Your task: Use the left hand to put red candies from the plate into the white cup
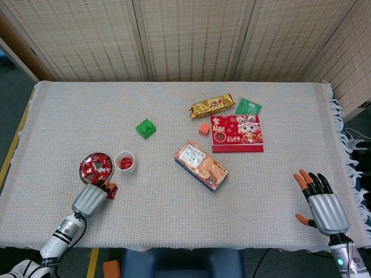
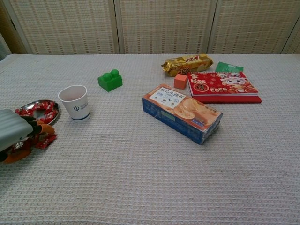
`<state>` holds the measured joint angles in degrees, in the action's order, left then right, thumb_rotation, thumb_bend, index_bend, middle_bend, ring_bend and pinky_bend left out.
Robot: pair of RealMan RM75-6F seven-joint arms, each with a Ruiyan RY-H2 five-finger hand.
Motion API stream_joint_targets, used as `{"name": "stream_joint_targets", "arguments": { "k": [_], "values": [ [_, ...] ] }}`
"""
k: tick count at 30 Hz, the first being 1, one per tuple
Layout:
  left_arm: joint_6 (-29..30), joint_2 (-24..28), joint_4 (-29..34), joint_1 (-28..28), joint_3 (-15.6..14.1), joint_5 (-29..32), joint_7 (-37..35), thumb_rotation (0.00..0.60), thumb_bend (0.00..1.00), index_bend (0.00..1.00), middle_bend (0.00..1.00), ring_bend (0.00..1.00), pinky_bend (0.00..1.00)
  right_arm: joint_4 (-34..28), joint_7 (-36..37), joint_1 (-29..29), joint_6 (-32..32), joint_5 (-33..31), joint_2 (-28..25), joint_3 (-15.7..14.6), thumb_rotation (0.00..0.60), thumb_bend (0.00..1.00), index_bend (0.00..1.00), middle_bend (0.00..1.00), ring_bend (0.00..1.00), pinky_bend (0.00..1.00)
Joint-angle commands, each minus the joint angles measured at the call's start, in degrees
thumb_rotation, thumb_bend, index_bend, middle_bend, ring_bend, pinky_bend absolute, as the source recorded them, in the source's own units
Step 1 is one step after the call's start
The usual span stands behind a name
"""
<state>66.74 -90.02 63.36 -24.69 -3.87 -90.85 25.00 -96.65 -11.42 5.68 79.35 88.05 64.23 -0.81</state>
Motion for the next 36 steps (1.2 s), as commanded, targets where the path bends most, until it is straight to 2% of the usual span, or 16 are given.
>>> {"name": "stream_joint_targets", "arguments": {
  "k": [1,7,19,36],
  "values": [
    [0.2,0.1,-0.1,0.2,-0.3,-0.3,-0.5,0.600,0.41,0.25,0.32,0.32,0.88,0.0,0.0,0.0,0.0,0.1,0.0,0.0,0.600,0.02,0.00,0.00,0.00,0.00],
    [0.8,-0.4,-0.6,0.5,-0.4,-0.6,-1.3,0.600,0.41,0.35,0.38,0.36,0.90,0.0,0.1,-0.1,0.1,0.1,-0.1,-0.1,0.600,0.02,0.00,0.00,0.00,0.00],
    [5.0,-1.5,-3.6,1.5,-0.7,-2.9,-4.7,0.600,0.41,0.48,0.47,0.41,0.92,-0.1,0.0,0.0,0.0,0.1,-0.1,-0.1,0.600,0.02,0.00,0.00,0.00,0.00],
    [6.3,-1.4,-4.5,2.8,-0.6,-2.8,-7.1,0.600,0.47,0.55,0.52,0.48,0.94,-0.1,-0.1,0.0,0.0,0.2,-0.1,-0.1,0.600,0.02,0.00,0.00,0.00,0.02]
  ]
}}
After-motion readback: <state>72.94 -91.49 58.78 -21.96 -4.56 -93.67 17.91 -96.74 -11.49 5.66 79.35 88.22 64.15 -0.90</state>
